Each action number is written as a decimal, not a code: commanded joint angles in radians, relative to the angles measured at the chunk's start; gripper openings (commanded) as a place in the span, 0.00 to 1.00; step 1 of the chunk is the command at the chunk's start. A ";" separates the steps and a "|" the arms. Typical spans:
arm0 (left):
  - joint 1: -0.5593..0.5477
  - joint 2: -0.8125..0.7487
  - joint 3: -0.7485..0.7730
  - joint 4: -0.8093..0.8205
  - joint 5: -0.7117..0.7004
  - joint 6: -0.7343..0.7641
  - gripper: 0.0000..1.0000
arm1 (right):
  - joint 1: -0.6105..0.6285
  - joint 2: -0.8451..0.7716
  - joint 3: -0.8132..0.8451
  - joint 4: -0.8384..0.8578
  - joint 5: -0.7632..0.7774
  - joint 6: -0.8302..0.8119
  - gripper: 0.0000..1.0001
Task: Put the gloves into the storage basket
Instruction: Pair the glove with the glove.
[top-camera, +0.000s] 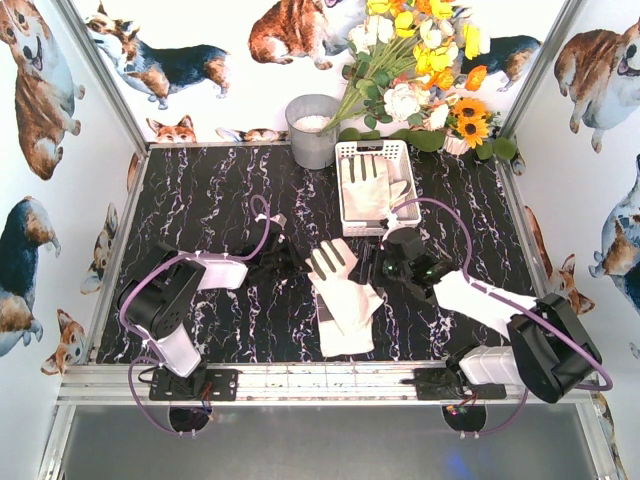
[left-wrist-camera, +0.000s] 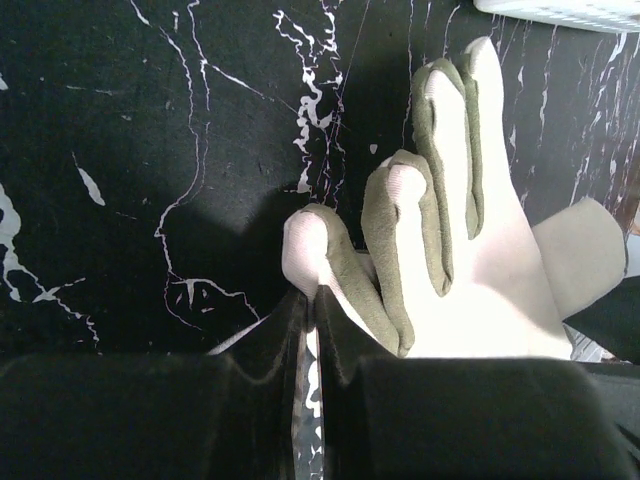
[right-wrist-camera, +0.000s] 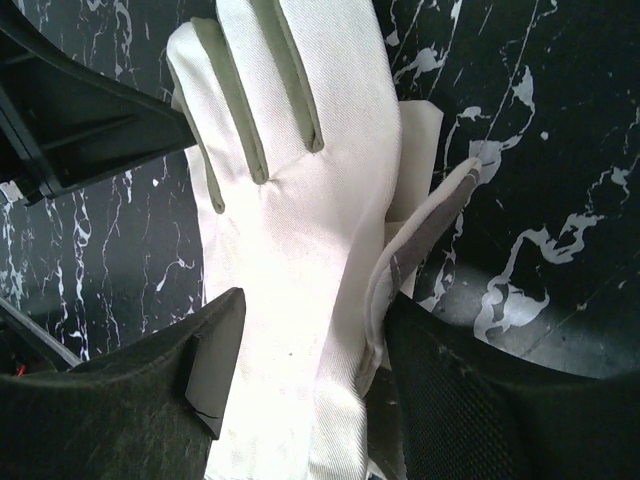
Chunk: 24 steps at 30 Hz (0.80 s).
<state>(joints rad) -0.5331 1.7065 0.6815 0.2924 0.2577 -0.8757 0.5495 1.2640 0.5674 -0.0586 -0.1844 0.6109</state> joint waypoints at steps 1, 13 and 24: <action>-0.003 0.009 0.020 -0.028 0.011 0.036 0.00 | -0.031 0.015 0.025 0.111 -0.056 -0.049 0.59; -0.004 0.006 0.024 -0.046 0.009 0.048 0.00 | -0.077 0.047 0.053 0.021 0.113 -0.076 0.61; -0.004 -0.008 0.031 -0.077 0.007 0.068 0.00 | -0.122 0.062 0.037 0.105 0.116 -0.087 0.31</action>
<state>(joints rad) -0.5331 1.7065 0.6937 0.2649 0.2665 -0.8436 0.4408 1.3380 0.5835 -0.0471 -0.0830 0.5426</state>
